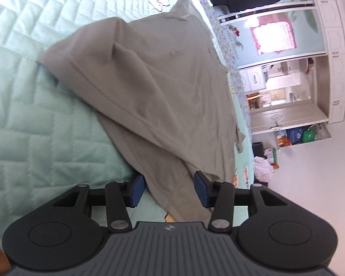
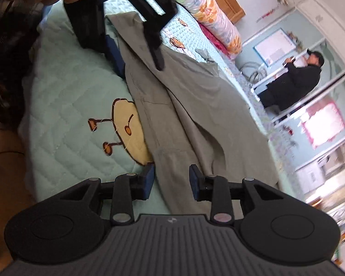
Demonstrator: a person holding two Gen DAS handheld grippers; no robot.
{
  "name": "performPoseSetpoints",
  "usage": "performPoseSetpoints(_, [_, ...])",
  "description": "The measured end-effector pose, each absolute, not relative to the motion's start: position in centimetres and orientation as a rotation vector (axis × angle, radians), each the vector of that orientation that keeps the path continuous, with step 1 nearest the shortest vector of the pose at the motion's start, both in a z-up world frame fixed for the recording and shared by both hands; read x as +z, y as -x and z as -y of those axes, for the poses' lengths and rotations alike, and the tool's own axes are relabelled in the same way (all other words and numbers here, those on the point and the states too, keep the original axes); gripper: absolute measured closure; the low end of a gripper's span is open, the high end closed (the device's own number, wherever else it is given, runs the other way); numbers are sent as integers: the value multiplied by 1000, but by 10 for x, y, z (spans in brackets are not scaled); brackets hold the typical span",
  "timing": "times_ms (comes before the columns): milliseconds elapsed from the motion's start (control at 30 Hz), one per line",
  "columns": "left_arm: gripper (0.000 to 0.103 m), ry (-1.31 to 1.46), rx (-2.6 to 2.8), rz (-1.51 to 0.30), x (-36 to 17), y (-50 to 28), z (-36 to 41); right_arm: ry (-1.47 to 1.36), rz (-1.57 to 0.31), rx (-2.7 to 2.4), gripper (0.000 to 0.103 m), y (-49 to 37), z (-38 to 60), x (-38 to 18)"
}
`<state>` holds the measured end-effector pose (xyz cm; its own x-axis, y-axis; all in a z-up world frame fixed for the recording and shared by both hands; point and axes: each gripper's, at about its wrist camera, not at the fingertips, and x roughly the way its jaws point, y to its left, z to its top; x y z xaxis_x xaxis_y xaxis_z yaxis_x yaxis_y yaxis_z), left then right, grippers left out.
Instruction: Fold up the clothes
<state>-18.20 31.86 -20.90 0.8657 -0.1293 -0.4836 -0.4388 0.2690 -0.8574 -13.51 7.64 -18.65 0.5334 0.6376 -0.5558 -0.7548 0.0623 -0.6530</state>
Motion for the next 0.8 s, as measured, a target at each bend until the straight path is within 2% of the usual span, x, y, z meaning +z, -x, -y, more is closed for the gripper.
performPoseSetpoints(133, [55,1268,198,-473,-212,181,-318,1111,-94,1025,69,136,-85,-192])
performPoseSetpoints(233, [61,1254,184,-458,-216,184,-319,1104,-89,1007,69,135,-89,-194])
performPoseSetpoints(300, [71,1261,185,-465,-219,186,-321,1092,-89,998,69,136,-90,-194])
performPoseSetpoints(367, [94,1289,197,-487,-225,188,-326,1082,-95,997,69,134,-91,-193])
performPoseSetpoints(400, [99,1304,204,-507,-227,189,-329,1076,-99,997,69,132,-91,-193])
performPoseSetpoints(467, [99,1308,195,-526,-227,189,-332,1065,-118,1003,70,130,-91,-190])
performPoseSetpoints(500, [99,1290,191,-539,-225,187,-333,1064,-130,1010,74,129,-91,-189])
performPoseSetpoints(633, [101,1183,182,-596,-212,174,-337,1100,-160,1069,103,130,-92,-186])
performPoseSetpoints(800, [102,1123,177,-633,-196,185,-334,1062,-246,1147,103,127,-87,-170])
